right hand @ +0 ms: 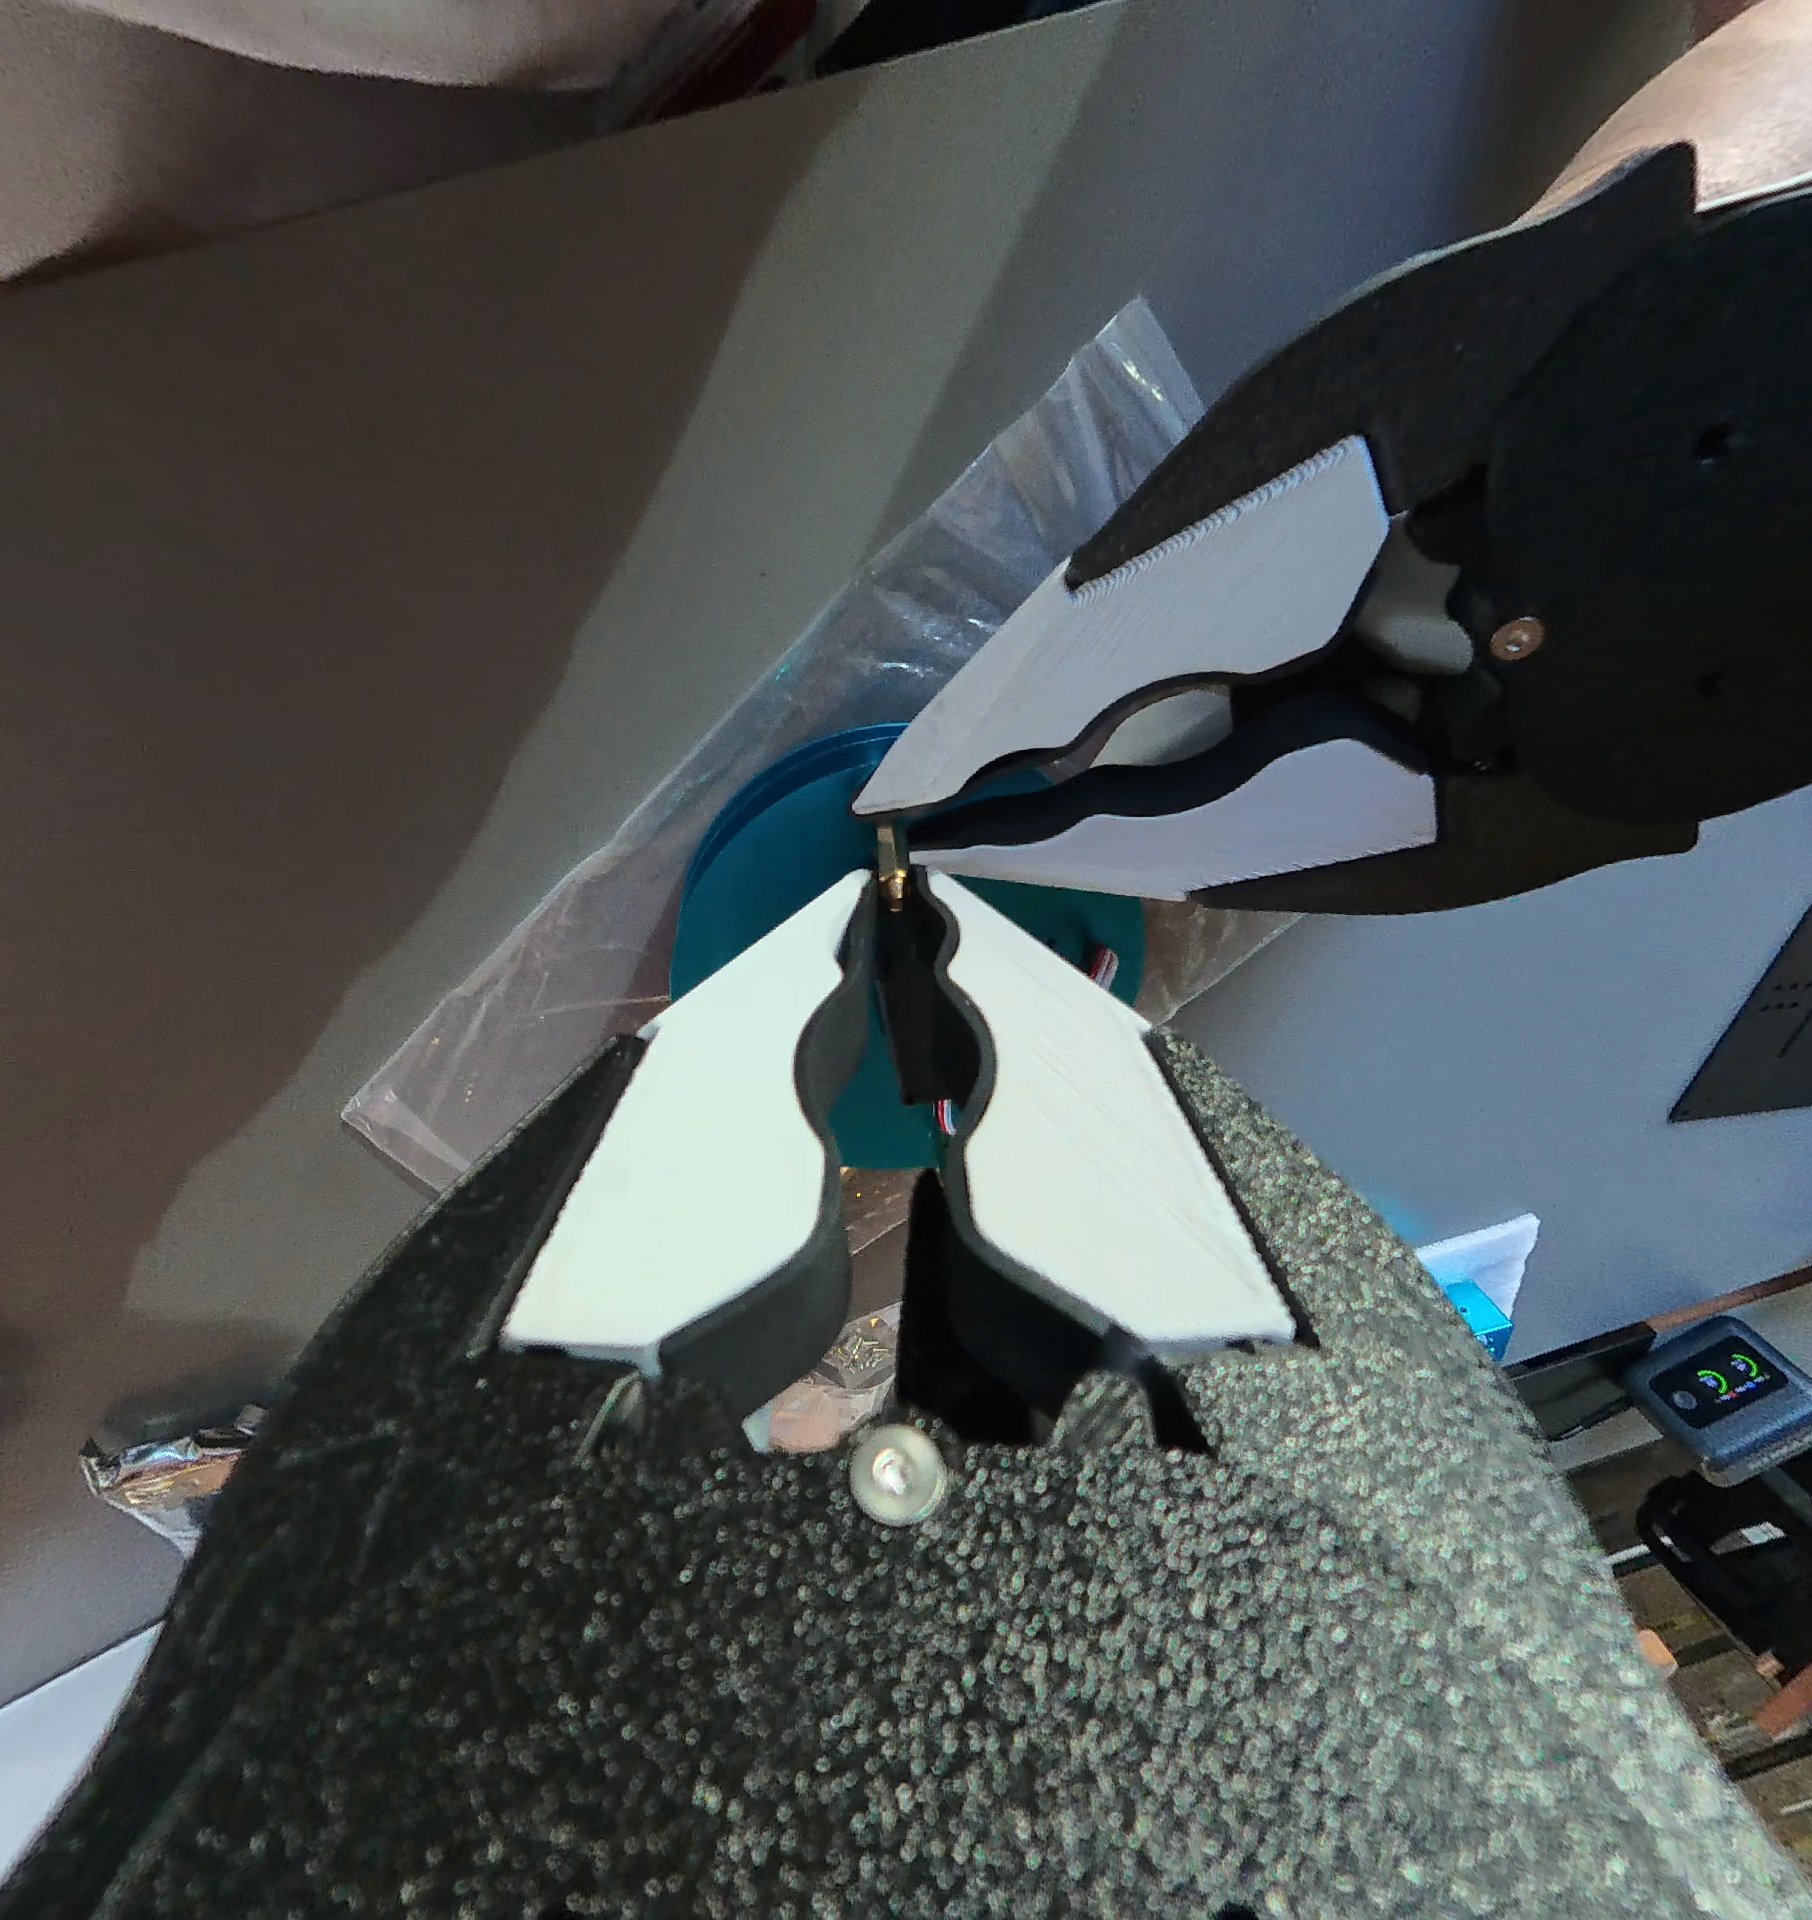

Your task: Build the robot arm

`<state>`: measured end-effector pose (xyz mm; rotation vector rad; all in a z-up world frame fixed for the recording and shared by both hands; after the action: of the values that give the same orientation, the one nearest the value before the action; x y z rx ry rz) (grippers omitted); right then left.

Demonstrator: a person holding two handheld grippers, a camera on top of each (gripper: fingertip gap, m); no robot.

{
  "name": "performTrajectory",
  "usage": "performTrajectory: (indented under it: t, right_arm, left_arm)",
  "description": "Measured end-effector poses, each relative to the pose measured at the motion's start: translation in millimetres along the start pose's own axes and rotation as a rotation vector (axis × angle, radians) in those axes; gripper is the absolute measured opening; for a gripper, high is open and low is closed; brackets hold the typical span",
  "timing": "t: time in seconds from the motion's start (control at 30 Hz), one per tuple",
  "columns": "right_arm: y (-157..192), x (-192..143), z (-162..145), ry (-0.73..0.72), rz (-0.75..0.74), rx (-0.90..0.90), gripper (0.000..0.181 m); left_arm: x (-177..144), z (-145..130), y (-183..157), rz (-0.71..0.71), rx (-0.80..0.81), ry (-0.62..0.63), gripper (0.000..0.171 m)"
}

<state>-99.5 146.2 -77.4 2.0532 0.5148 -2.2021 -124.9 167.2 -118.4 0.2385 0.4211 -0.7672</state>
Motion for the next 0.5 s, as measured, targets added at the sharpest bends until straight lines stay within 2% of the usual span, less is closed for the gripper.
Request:
performTrajectory:
  t: [0.07,0.2,0.27,0.37,0.47,0.5]
  right_arm:
    - [-1.0,0.4,0.5,0.005,0.002,0.038,0.004]
    - [-6.8,0.1,-2.9,-0.002,0.034,0.261,0.003]
    - [-7.8,0.2,-4.4,0.002,0.041,0.352,0.004]
    - [-7.9,0.0,-4.2,0.038,0.057,0.48,0.004]
    - [-8.4,0.0,-2.9,0.076,0.072,0.605,0.004]
    - [-8.5,-0.1,-2.9,0.088,0.08,0.645,0.004]
  left_arm:
    - [0.0,-0.3,-0.3,0.002,0.002,0.002,0.005]
    - [-6.1,-3.2,3.1,0.064,-0.059,0.005,0.011]
    - [-19.3,-6.1,5.5,0.1,-0.126,-0.028,0.021]
    - [-46.2,-7.3,9.3,0.114,-0.216,-0.122,0.02]
    - [-52.4,-17.9,19.7,0.122,-0.414,-0.108,0.02]
    - [-50.0,-24.7,28.8,0.17,-0.515,-0.086,0.02]
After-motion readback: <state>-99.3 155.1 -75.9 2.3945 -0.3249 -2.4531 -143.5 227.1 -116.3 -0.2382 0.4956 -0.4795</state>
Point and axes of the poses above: each gripper's, where its closed fingertips meet, x out along the fingers, z out of its top, y = z × x across the jaws, the point moved 4 cm from there along -x, back along the fingers
